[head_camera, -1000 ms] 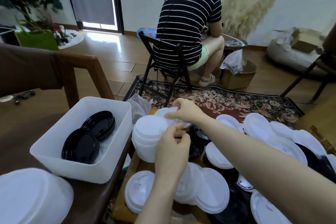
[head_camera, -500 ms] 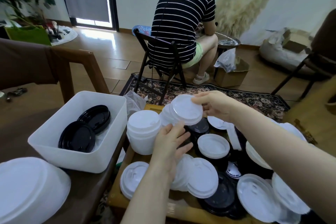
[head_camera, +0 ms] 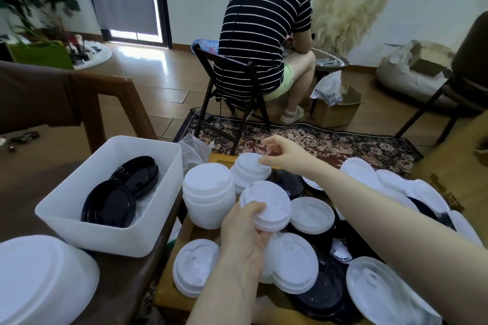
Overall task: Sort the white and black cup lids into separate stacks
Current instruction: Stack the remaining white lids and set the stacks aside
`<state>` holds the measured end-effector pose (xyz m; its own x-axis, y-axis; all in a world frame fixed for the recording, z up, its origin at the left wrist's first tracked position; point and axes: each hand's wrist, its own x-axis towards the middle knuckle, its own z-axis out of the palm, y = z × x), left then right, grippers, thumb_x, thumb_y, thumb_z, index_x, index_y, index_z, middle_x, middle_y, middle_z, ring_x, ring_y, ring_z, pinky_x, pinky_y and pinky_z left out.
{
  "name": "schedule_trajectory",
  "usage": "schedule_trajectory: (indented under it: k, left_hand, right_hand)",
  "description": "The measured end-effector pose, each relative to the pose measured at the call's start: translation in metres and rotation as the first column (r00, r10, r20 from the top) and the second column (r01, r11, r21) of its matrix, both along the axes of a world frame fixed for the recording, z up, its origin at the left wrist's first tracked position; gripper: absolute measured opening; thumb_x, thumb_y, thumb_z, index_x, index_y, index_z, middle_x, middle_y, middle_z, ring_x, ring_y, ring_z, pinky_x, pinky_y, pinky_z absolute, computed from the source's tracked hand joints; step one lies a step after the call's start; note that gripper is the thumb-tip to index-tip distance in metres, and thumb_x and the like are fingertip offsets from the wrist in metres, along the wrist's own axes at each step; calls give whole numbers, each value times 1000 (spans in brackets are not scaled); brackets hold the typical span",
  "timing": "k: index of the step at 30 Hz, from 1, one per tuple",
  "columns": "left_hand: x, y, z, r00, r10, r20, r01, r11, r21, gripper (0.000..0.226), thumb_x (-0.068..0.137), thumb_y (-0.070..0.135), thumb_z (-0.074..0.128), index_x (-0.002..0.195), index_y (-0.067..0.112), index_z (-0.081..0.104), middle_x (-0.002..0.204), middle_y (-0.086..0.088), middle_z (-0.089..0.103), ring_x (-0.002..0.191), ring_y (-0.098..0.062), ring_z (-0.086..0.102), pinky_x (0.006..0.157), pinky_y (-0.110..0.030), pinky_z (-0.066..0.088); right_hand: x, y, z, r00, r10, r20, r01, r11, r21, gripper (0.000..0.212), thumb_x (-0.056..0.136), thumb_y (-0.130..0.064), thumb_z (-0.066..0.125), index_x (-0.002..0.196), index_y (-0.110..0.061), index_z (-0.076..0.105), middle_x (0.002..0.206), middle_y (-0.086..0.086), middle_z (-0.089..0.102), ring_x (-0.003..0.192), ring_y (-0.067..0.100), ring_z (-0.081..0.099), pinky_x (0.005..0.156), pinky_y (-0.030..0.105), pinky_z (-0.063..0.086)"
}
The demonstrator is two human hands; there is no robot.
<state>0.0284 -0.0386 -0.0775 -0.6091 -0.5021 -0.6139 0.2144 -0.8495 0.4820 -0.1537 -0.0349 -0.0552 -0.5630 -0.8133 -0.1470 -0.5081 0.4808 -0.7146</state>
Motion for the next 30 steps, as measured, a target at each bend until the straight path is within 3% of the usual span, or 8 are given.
schedule_trajectory:
  k: [3, 6, 9, 13, 16, 20, 25, 30]
  left_hand:
    - [1, -2, 0, 1000, -19, -14, 19, 1000, 21, 40, 89, -10, 51, 126, 0, 60, 116, -24, 67, 85, -32, 65, 68, -38, 55]
    - [0, -4, 1, 1000, -12, -29, 13, 999, 49, 41, 88, -10, 50, 128, -2, 59, 122, -27, 65, 90, -34, 64, 69, -38, 54]
    - [-1, -8, 1, 999, 13, -32, -10, 996, 86, 41, 88, -10, 51, 128, -4, 58, 125, -29, 63, 96, -37, 63, 70, -40, 55]
    - [-1, -8, 3, 997, 31, -64, -22, 990, 136, 42, 90, -11, 48, 131, -4, 56, 126, -29, 62, 98, -37, 62, 48, -32, 58]
    - [0, -7, 6, 997, 44, -62, -34, 987, 155, 42, 89, -11, 48, 130, -5, 55, 125, -30, 62, 91, -36, 63, 44, -33, 57]
    - [1, -6, 6, 997, 47, -59, -38, 988, 151, 39, 89, -11, 48, 126, -6, 57, 122, -29, 63, 89, -37, 63, 42, -34, 57]
    - [1, -7, 2, 998, 30, -50, -23, 992, 124, 40, 89, -10, 50, 129, -6, 55, 124, -30, 63, 107, -40, 63, 74, -42, 56]
    - [1, -4, 3, 999, 17, -43, -12, 993, 116, 39, 89, -10, 51, 128, -5, 56, 120, -28, 65, 100, -38, 65, 77, -41, 55]
  right_hand:
    - [-2, -21, -14, 993, 106, 53, -112, 987, 119, 81, 86, -33, 72, 151, -15, 27, 155, 5, 32, 141, 19, 33, 104, 25, 31]
    - [-7, -35, -26, 986, 161, 43, -167, 960, 225, 100, 80, -42, 77, 155, -19, 15, 161, -1, 18, 146, 18, 22, 117, 35, 25]
    - [-6, -39, -33, 959, 238, -154, -186, 939, 288, 110, 70, -53, 81, 154, -27, 14, 158, 3, 22, 145, 25, 23, 117, 47, 24]
    - [-4, -34, -32, 939, 271, -212, -212, 941, 264, 98, 70, -50, 82, 148, -30, 27, 141, 3, 27, 132, 30, 35, 111, 47, 31]
    - [-2, -31, -33, 937, 286, -199, -236, 942, 239, 91, 70, -50, 82, 143, -32, 30, 135, -1, 25, 126, 33, 39, 109, 49, 33]
    - [5, -30, -34, 910, 348, -226, -269, 910, 315, 83, 80, -44, 76, 146, -30, 28, 146, -1, 23, 127, 36, 34, 105, 42, 29]
    - [8, -28, -36, 913, 317, -256, -252, 933, 256, 77, 81, -40, 75, 143, -27, 33, 138, 4, 35, 124, 28, 40, 104, 40, 25]
    - [6, -25, -40, 918, 280, -282, -229, 952, 201, 81, 79, -40, 77, 145, -26, 33, 141, 4, 37, 131, 27, 37, 109, 44, 20]
